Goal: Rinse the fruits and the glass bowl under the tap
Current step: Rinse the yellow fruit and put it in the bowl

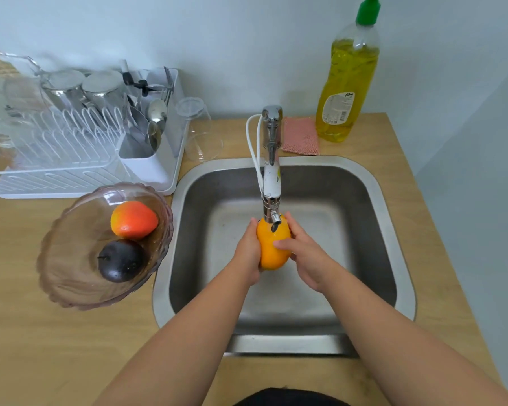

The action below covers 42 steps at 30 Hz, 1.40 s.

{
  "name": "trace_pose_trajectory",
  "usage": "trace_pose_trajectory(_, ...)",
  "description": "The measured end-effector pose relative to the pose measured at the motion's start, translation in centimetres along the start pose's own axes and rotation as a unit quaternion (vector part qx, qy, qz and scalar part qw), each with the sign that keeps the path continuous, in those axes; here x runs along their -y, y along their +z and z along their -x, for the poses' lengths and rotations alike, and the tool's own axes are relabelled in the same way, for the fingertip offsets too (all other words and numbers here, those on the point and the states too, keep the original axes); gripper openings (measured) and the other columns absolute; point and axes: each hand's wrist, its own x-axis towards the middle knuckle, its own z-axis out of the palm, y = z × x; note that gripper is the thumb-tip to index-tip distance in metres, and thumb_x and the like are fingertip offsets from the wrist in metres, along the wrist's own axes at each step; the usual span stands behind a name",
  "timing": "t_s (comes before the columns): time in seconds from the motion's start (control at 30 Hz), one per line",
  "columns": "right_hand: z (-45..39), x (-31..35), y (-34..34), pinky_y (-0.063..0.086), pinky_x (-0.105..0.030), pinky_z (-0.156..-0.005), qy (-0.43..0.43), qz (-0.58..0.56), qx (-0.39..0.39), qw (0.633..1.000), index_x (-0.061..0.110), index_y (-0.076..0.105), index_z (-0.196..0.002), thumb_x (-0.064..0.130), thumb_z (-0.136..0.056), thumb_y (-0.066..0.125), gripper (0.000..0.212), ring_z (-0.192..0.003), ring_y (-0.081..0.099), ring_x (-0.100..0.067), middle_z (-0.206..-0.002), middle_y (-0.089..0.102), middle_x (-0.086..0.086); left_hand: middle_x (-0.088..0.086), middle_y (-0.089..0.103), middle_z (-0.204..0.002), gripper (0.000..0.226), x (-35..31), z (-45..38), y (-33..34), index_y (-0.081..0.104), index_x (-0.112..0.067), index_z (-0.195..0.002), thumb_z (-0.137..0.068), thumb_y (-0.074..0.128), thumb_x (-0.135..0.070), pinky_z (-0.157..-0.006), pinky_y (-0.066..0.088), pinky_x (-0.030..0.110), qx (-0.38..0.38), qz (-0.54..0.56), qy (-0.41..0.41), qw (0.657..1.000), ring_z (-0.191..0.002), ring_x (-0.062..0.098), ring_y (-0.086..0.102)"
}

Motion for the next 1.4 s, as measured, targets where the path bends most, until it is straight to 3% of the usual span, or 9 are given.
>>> trace_pose_trajectory(0.1, 0.3, 0.0, 0.1, 0.045, -0.032, -0.099, -0.015, 0.016, 0.008, 1.0, 0.031, 0.022, -0.154, 0.022, -0.076, 0.074, 0.094, -0.13, 0.046, -0.021, -0.147, 0.042, 0.002, 0.01, 0.072, -0.11, 0.054, 0.2, 0.2, -0.2, 0.063, -0.026, -0.124, -0.099, 0.037, -0.066, -0.099, 0.054, 0.047, -0.001, 0.017, -0.01, 1.0, -0.101, 0.028, 0.07)
trace_pose_trajectory(0.4, 0.5, 1.2, 0.9, 0.049, -0.031, -0.078, -0.015, 0.016, -0.159, 0.987, 0.025, 0.059, -0.123, 0.036, -0.094, 0.061, 0.031, -0.114, 0.056, -0.024, -0.125, 0.06, 0.0, 0.016, 0.061, -0.131, 0.061, 1.1, 0.9, -0.5, 0.047, -0.028, -0.139, -0.095, 0.038, -0.07, -0.1, 0.053, 0.052, 0.031, -0.009, -0.003, 0.999, -0.117, 0.038, 0.063)
trace_pose_trajectory(0.63, 1.0, -0.2, 0.7, 0.05, -0.037, -0.097, -0.025, 0.019, 0.003, 0.999, 0.03, 0.037, -0.146, 0.029, -0.08, 0.077, 0.077, -0.123, 0.053, -0.016, -0.138, 0.052, 0.006, 0.016, 0.069, -0.12, 0.055, 0.5, 1.2, -1.0, 0.062, -0.026, -0.116, -0.099, 0.03, -0.068, -0.087, 0.056, 0.047, 0.062, 0.04, -0.011, 0.997, -0.108, 0.035, 0.067)
trace_pose_trajectory(0.73, 0.7, 0.8, 1.5, 0.05, -0.027, -0.077, -0.037, 0.02, -0.103, 0.994, 0.023, 0.052, -0.132, 0.032, -0.09, 0.067, 0.045, -0.109, 0.057, -0.012, -0.129, 0.059, 0.003, 0.018, 0.067, -0.124, 0.06, 0.3, 1.5, -1.1, 0.06, -0.025, -0.127, -0.098, 0.03, -0.069, -0.08, 0.057, 0.042, 0.069, 0.011, -0.002, 0.998, -0.104, 0.034, 0.067)
trace_pose_trajectory(0.87, 0.3, 1.4, 1.2, 0.046, -0.026, -0.071, -0.039, 0.03, -0.172, 0.984, 0.022, 0.061, -0.114, 0.036, -0.097, 0.056, 0.022, -0.101, 0.058, -0.019, -0.11, 0.063, 0.002, 0.017, 0.063, -0.131, 0.063, 0.4, 1.7, -1.0, 0.052, -0.026, -0.139, -0.099, 0.03, -0.068, -0.095, 0.053, 0.046, 0.062, -0.016, 0.018, 0.998, -0.119, 0.035, 0.062)
trace_pose_trajectory(1.07, 0.5, -0.1, 2.1, 0.053, -0.038, -0.092, -0.048, 0.1, -0.082, 0.99, 0.033, 0.046, -0.132, 0.05, -0.071, 0.077, 0.07, -0.113, 0.058, -0.015, -0.129, 0.056, 0.007, 0.013, 0.07, -0.12, 0.06, 0.3, 2.2, -0.7, 0.062, -0.029, -0.121, -0.101, 0.019, -0.066, -0.1, 0.053, 0.052, 0.061, -0.002, 0.053, 0.997, -0.113, 0.032, 0.067)
trace_pose_trajectory(1.2, 0.2, 2.0, 2.4, 0.048, -0.032, -0.08, -0.003, 0.047, -0.189, 0.981, 0.027, 0.056, -0.111, 0.042, -0.094, 0.058, 0.023, -0.094, 0.057, -0.012, -0.111, 0.06, 0.003, 0.011, 0.064, -0.132, 0.059, 0.8, 2.4, -0.4, 0.056, -0.036, -0.129, -0.099, 0.016, -0.068, -0.103, 0.052, 0.052, 0.067, -0.033, 0.074, 0.995, -0.12, 0.032, 0.062)
trace_pose_trajectory(1.3, 0.3, 2.2, 1.8, 0.047, -0.03, -0.076, -0.011, 0.08, -0.139, 0.987, 0.027, 0.055, -0.114, 0.043, -0.096, 0.054, 0.024, -0.096, 0.056, -0.011, -0.116, 0.059, 0.001, 0.01, 0.062, -0.132, 0.06, 1.0, 2.4, -0.6, 0.053, -0.037, -0.134, -0.099, 0.017, -0.069, -0.102, 0.051, 0.052, 0.059, -0.018, 0.071, 0.996, -0.12, 0.033, 0.061)
trace_pose_trajectory(1.4, 0.5, 0.6, 1.2, 0.052, -0.034, -0.092, -0.03, 0.083, -0.005, 0.996, 0.032, 0.043, -0.139, 0.041, -0.085, 0.071, 0.062, -0.117, 0.056, -0.016, -0.136, 0.052, 0.005, 0.013, 0.069, -0.123, 0.068, 0.7, 2.3, -1.1, 0.061, -0.029, -0.127, -0.096, 0.021, -0.074, -0.105, 0.049, 0.056, 0.052, 0.049, 0.039, 0.997, -0.115, 0.035, 0.065)
